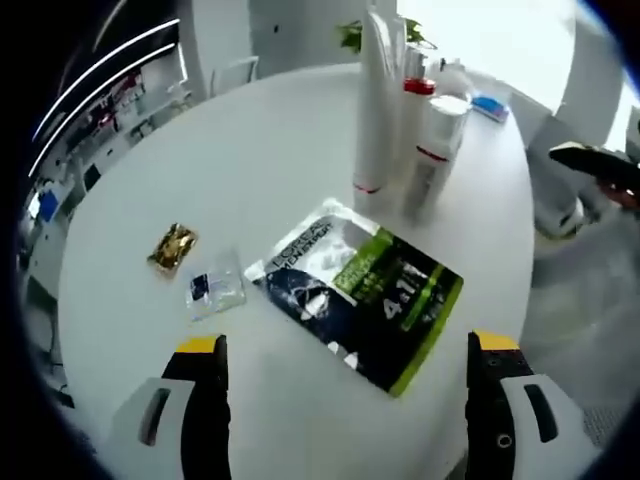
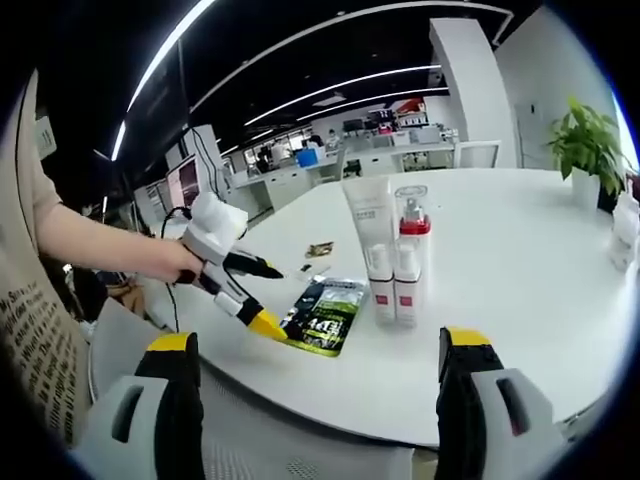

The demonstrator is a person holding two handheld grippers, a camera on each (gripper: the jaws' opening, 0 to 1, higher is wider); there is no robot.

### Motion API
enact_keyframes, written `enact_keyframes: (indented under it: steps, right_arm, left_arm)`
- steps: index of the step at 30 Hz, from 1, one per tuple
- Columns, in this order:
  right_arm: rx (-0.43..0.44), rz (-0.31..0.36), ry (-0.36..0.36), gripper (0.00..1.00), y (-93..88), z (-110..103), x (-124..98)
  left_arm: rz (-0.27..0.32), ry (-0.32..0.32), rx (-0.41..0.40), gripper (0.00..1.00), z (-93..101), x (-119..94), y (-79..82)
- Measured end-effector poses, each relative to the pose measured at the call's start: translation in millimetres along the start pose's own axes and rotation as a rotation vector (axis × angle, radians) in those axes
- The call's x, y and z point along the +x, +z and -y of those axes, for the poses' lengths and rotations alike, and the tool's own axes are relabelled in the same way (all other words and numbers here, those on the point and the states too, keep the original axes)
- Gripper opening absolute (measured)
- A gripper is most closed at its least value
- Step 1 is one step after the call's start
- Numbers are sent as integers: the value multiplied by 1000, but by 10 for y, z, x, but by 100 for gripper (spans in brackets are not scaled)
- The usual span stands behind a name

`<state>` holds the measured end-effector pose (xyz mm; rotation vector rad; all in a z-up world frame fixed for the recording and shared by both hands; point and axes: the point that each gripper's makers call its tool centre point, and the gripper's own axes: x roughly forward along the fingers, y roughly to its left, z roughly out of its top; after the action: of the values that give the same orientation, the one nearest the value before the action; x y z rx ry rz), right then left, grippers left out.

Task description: Arrange the skincare products in the storage area until every visible bottle or jar stands upright without overlapping.

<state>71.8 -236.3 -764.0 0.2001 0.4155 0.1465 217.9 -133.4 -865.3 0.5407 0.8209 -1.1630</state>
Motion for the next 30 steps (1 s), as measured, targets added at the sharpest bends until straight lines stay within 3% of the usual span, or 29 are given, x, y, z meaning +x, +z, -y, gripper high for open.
enact_keyframes:
  steps: [14,30]
  right_arm:
    - [-7,-21,13,99,-40,-12,-3]
    - [8,-31,10,99,-57,24,-7]
  left_arm:
    - [64,48,-156,97,-1,-568,-418]
    - [175,126,-274,97,-79,-1120,-468]
